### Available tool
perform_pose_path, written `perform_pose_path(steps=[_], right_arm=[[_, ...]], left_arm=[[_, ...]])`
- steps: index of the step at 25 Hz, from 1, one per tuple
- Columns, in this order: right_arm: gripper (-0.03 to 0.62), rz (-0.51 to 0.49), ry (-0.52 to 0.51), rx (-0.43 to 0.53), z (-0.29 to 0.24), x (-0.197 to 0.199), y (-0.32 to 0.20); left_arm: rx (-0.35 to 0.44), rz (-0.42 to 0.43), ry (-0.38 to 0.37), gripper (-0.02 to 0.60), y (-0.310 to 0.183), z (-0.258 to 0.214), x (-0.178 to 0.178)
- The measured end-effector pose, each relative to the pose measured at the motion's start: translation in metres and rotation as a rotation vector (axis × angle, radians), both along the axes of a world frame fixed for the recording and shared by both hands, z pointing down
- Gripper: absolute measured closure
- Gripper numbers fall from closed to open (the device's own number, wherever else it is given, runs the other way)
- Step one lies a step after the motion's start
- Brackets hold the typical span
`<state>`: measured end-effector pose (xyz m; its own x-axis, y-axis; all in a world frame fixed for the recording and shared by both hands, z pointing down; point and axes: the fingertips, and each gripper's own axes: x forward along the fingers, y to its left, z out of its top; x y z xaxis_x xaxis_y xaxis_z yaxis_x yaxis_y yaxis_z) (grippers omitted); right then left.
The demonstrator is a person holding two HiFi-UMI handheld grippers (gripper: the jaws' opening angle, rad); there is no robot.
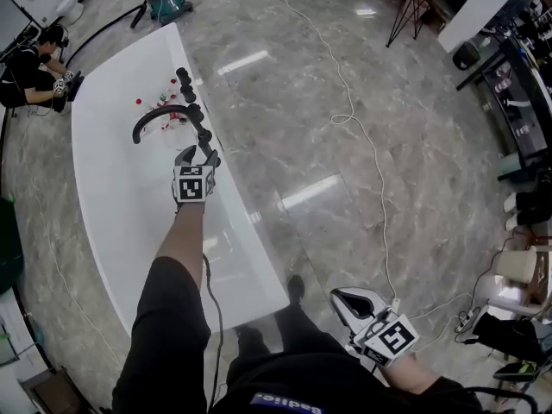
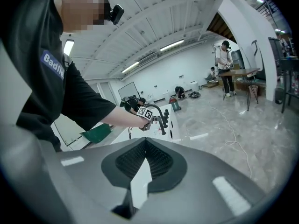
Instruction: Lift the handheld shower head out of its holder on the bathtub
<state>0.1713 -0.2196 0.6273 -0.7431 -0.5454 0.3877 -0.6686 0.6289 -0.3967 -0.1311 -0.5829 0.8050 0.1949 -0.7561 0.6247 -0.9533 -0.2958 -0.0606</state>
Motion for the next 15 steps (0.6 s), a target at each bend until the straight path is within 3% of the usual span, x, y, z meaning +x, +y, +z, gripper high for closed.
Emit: perform_pose_path(steps=[12,15], right_arm=[[0.592,0.02,0.013,-0.087,0.026,0.027,0.007],[0.592,0.03,0.007,-0.083,0.024,0.029,0.001]], left_arm=[[-0.064,-0.062,-0.034,0.356,-0.036,0.039,0.003],[-0.072,-0.099,-0.044,0.442,-0.038,0.043,-0.001]])
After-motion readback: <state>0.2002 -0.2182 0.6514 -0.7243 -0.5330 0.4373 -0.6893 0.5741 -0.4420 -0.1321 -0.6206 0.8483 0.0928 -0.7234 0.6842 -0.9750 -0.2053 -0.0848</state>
